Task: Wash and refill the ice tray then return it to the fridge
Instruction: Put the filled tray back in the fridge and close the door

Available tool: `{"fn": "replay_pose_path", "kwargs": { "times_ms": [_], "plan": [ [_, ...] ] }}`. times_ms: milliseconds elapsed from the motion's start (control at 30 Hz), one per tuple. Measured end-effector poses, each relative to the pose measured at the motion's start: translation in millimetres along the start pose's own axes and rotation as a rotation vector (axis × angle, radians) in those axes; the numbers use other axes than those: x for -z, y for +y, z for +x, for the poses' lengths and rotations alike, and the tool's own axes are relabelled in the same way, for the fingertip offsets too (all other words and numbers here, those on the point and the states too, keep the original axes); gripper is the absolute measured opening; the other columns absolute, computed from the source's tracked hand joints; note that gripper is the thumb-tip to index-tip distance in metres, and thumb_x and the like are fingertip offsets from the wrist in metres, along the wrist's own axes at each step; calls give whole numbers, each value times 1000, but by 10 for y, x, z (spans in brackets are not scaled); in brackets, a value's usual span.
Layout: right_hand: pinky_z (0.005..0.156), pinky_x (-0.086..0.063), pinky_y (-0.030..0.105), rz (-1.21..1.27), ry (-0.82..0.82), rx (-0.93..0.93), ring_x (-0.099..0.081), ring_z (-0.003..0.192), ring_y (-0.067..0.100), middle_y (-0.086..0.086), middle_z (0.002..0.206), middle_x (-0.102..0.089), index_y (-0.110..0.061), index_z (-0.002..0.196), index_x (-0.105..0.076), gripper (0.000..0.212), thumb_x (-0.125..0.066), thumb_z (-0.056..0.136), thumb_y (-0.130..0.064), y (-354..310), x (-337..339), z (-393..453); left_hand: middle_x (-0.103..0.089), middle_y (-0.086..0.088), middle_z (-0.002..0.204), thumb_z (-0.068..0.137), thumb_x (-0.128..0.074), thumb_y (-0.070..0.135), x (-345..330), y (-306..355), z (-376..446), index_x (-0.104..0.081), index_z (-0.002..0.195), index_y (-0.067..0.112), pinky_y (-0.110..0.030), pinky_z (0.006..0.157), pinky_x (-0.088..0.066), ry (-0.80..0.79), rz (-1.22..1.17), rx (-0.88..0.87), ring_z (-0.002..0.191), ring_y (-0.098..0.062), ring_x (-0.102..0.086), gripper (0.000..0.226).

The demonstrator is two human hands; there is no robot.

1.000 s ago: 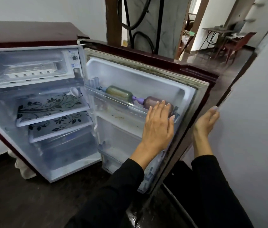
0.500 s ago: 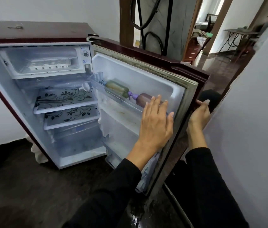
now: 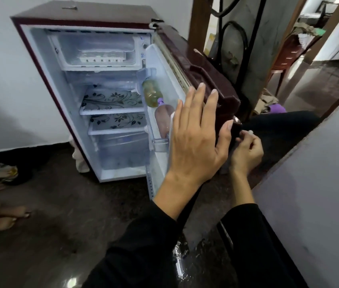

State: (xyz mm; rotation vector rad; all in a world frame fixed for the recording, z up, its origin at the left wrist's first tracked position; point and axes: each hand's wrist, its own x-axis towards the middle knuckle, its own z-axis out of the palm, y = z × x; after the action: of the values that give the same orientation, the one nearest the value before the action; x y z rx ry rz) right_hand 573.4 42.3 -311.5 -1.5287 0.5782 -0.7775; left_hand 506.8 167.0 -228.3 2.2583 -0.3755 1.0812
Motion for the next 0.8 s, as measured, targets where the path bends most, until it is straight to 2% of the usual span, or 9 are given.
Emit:
{"fn": "replay_pose_path", "kwargs": {
  "times_ms": [100, 267, 433, 533, 600, 700, 800],
  "plan": [
    [53, -36, 13, 26, -126, 62, -48, 50, -7, -7, 63, -54, -13, 75, -60, 35, -42, 102, -25, -19, -238, -296, -46, -20, 142, 94, -46, 29, 193, -166, 0, -49, 133, -2, -48, 113, -28, 65, 27, 5, 137, -33, -36, 50],
    [49, -28, 17, 44, -163, 113, -41, 45, -2, -9, 53, -40, -22, 57, -39, 47, -38, 103, -22, -35, -544, -836, -53, -19, 135, 92, -50, 23, 538, -498, 35, -55, 126, -2, -47, 113, -29, 160, 94, 15, 133, -33, -42, 43],
    [52, -25, 21, 42, -202, 252, -48, 51, -4, -12, 53, -45, -15, 66, -49, 46, -27, 99, -38, -38, -908, -1315, -60, -16, 126, 91, -54, 19, 855, -965, 107, -60, 120, -2, -43, 114, -28, 229, 162, 10, 129, -32, -46, 36],
    [55, -25, 25, 35, -271, 299, -43, 49, 8, -3, 53, -46, -6, 64, -50, 63, -17, 95, -49, -48, -1179, -1586, -63, -17, 119, 90, -56, 16, 1037, -1301, 184, -63, 114, -4, -44, 111, -34, 288, 166, -3, 123, -33, -52, 32],
    [55, -28, 29, 31, -302, 333, -45, 52, 16, 2, 56, -50, -6, 64, -51, 77, -9, 93, -64, -50, -1361, -1758, -64, -17, 113, 89, -57, 14, 1140, -1548, 233, -65, 110, -4, -45, 106, -39, 326, 156, -17, 118, -33, -55, 29],
    [53, -29, 26, 32, -355, 370, -46, 52, 16, -2, 56, -49, -6, 65, -52, 86, -1, 89, -71, -58, -1627, -1982, -66, -17, 107, 89, -59, 12, 1277, -1919, 312, -67, 107, -4, -48, 100, -43, 375, 169, -36, 114, -34, -57, 25],
    [52, -30, 17, 40, -393, 425, -41, 49, 6, -14, 55, -42, -1, 67, -54, 90, -1, 90, -70, -65, -1881, -2167, -68, -14, 104, 89, -59, 12, 1392, -2249, 391, -69, 104, -1, -47, 99, -44, 416, 188, -68, 114, -32, -58, 23]
  ]
}}
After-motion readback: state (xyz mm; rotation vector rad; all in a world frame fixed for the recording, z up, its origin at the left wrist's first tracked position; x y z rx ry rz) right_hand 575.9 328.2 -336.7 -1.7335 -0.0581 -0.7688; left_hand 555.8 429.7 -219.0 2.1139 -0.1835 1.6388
